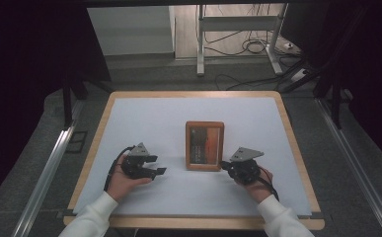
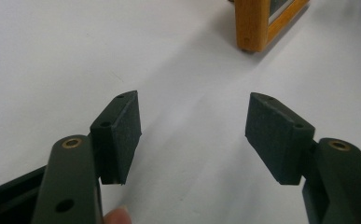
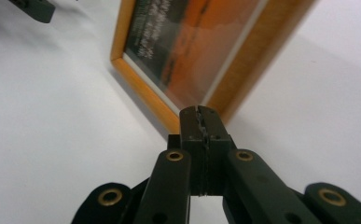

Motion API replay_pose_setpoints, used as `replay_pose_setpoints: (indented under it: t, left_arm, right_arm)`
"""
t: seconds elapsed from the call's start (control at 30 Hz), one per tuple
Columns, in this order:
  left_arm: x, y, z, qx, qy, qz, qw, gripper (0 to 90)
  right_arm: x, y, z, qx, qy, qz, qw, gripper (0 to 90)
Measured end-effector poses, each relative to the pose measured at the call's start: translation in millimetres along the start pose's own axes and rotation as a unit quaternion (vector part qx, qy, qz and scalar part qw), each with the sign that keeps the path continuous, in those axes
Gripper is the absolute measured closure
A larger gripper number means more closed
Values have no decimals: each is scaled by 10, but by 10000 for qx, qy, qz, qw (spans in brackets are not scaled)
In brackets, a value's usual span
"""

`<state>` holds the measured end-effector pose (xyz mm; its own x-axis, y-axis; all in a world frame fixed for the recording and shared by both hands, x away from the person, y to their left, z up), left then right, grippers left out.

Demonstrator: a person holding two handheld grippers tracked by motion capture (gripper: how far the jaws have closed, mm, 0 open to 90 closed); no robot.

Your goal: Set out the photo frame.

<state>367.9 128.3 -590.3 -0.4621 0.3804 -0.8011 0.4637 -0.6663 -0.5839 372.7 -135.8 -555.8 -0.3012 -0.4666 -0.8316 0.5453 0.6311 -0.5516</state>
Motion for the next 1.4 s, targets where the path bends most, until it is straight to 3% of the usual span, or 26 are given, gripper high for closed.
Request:
replay_pose_setpoints:
  t: [0.17, 0.27, 0.33, 0.47, 0.63, 0.73, 0.9, 1.17, 1.4]
  left_arm:
    - [2, -5, 4, -21, -14, 12, 10000, 355]
    - [-7, -25, 10, -71, -2, 59, 10000, 356]
    - [-20, -48, 6, -133, -15, 131, 9998, 356]
    - [-2, -81, 0, -208, -91, 193, 9996, 356]
    - [42, -113, 5, -286, -151, 175, 9993, 353]
    - [59, -127, 22, -322, -136, 175, 9992, 353]
    - [75, -134, 50, -342, -104, 161, 9992, 351]
    - [75, -135, 48, -344, -89, 174, 9992, 346]
    - [80, -129, 46, -321, -78, 162, 9993, 344]
  right_arm:
    - [50, -135, 164, 130, 243, 110, 9996, 844]
    - [112, -219, 276, 237, 450, 169, 9986, 651]
    - [162, -283, 365, 467, 570, 225, 9970, 510]
    - [274, -416, 502, 630, 856, 287, 9939, 414]
    - [410, -549, 634, 788, 1000, 275, 9915, 355]
    - [475, -586, 683, 899, 898, 196, 9917, 343]
    - [560, -621, 748, 955, 967, 180, 9906, 340]
    - [604, -583, 728, 965, 840, 74, 9918, 328]
    - [611, -604, 760, 1014, 891, 96, 9908, 324]
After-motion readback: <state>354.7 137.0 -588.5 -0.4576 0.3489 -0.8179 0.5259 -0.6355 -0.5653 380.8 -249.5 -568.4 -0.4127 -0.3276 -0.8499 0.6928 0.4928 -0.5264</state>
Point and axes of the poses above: each handheld gripper's, and its own axes: y roughly forward along the jaws, x roughly out of its underside, z roughly to its right, the point moved 9 cm from there along y, roughly forward along the jaws, and after that the axes turned 5 degrees about z, right-handed, at the moved point
